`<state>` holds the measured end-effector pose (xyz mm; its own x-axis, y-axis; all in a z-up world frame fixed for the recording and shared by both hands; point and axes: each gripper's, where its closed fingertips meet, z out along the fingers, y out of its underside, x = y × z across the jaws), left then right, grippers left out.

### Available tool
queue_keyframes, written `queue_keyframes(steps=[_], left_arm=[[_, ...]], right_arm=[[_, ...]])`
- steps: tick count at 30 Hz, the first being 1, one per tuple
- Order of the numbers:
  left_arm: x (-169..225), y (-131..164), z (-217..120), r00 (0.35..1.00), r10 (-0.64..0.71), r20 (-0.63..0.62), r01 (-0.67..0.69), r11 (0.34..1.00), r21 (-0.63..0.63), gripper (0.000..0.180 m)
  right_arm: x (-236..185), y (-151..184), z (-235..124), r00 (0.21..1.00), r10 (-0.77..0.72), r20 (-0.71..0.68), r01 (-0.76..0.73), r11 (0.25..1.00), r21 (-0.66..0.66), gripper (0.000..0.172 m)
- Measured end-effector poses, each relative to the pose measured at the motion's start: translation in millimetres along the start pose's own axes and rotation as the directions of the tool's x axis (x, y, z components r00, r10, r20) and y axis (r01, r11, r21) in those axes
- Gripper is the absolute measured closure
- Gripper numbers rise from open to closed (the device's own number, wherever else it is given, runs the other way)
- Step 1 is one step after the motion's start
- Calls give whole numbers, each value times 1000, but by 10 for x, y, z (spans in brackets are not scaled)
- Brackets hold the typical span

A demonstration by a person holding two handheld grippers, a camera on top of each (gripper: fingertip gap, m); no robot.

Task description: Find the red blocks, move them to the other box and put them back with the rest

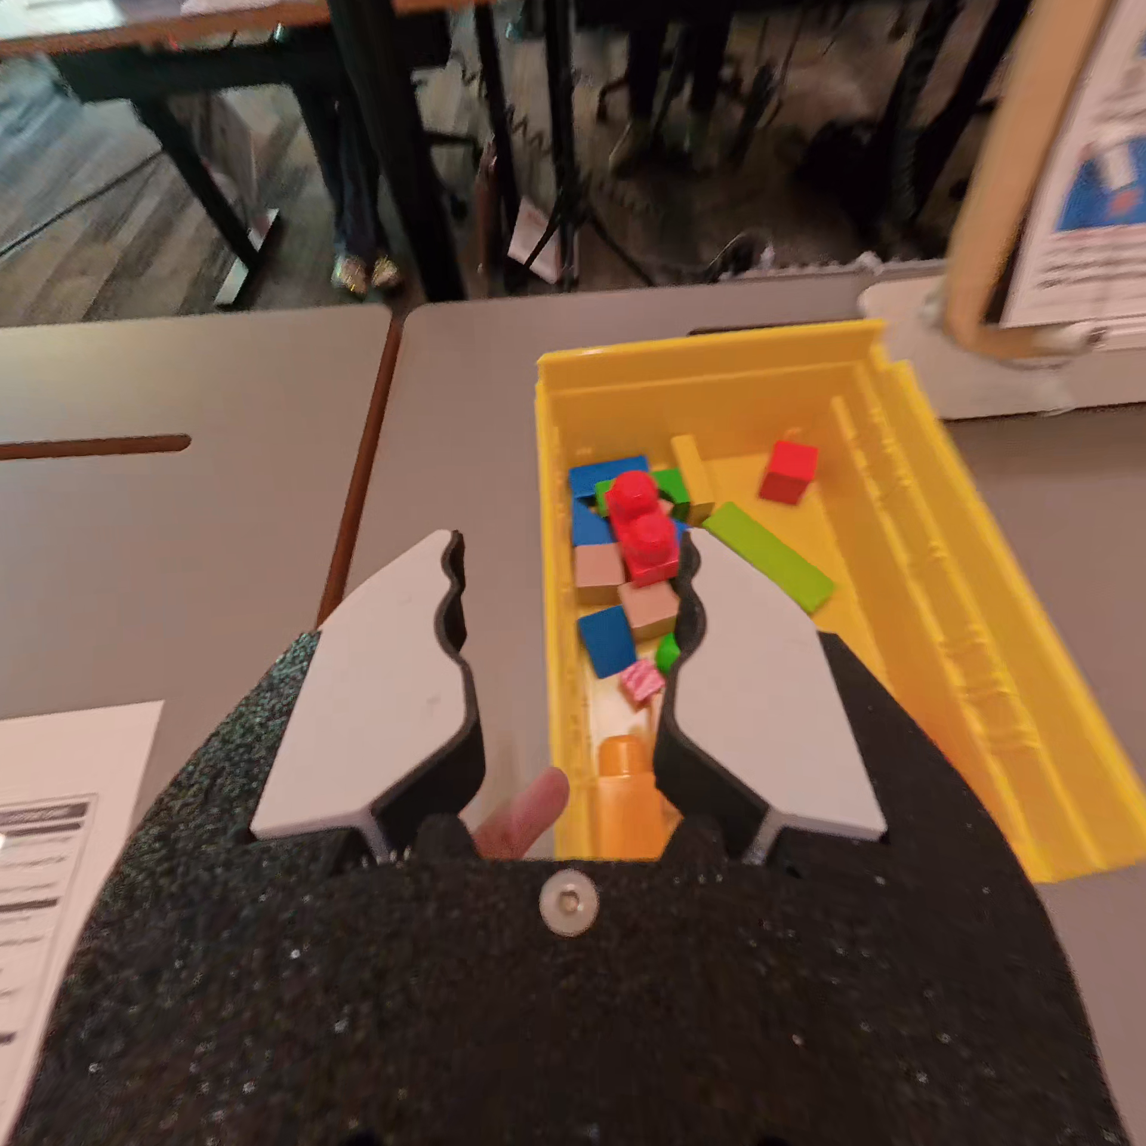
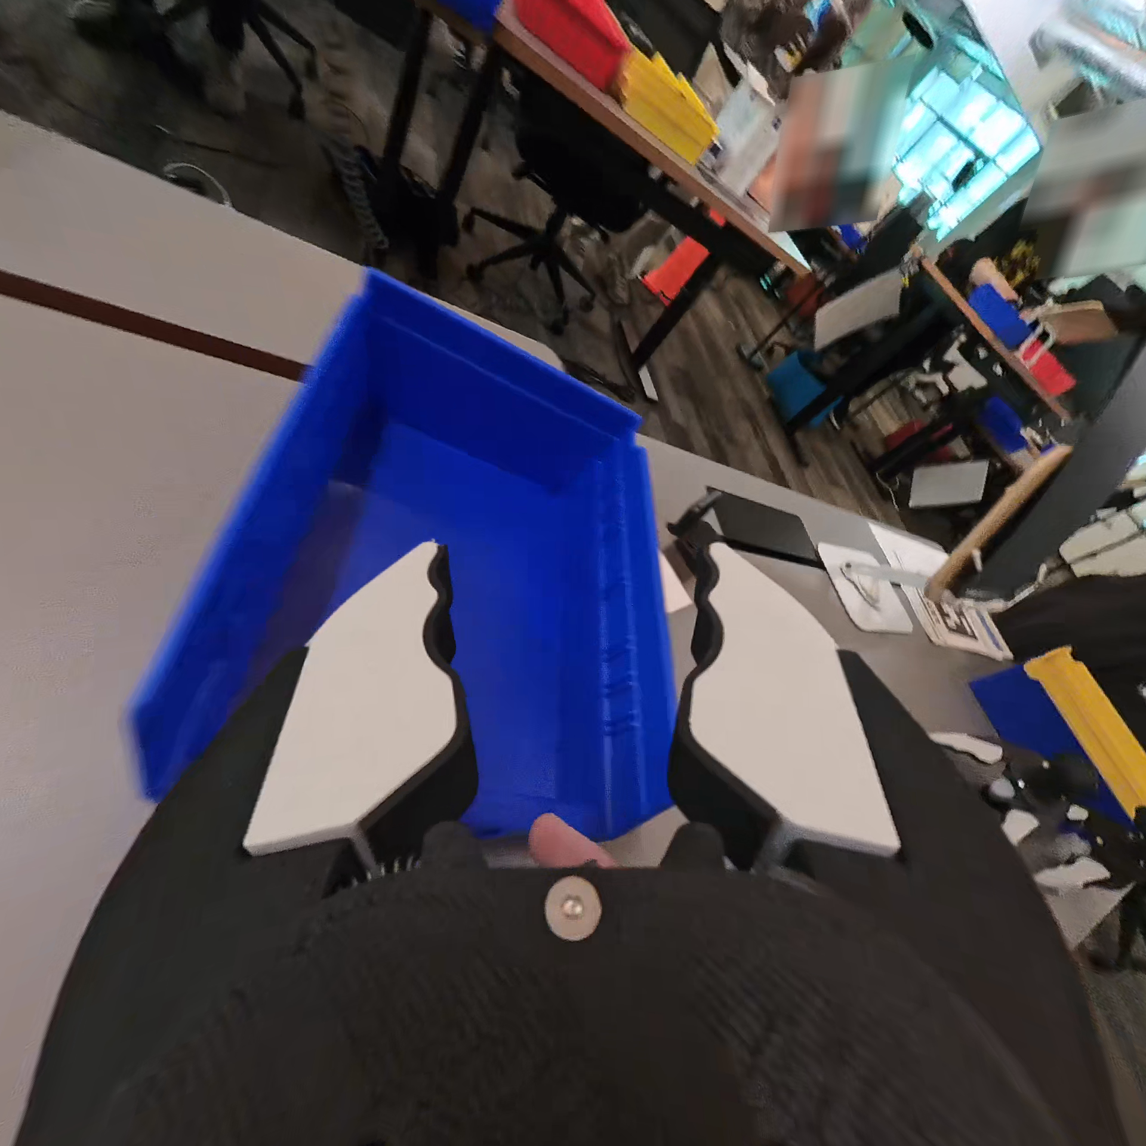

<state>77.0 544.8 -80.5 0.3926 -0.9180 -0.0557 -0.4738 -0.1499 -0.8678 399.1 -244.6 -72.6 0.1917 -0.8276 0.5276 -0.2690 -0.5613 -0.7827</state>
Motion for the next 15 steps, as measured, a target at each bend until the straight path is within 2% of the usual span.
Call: queue_keyframes(steps=[5, 9, 12, 15], left_arm=[[800, -80, -473, 983, 91, -161, -61, 982, 181, 96], [1626, -153, -920, 934, 218, -284, -101, 921, 376, 91], [2307, -105, -1203, 863, 273, -426, -53, 885, 462, 88], [2959, 65, -1340, 769, 290, -569, -7, 894, 447, 81]], right_arm=[[-946, -258, -383, 985, -41, 166, 34, 998, 45, 89], [-1613, -460, -697, 958, -65, 278, 35, 993, 111, 82], [-2007, -556, -901, 939, -63, 339, 13, 989, 149, 78], [-2314, -565, -1044, 922, -54, 384, -8, 988, 157, 75]])
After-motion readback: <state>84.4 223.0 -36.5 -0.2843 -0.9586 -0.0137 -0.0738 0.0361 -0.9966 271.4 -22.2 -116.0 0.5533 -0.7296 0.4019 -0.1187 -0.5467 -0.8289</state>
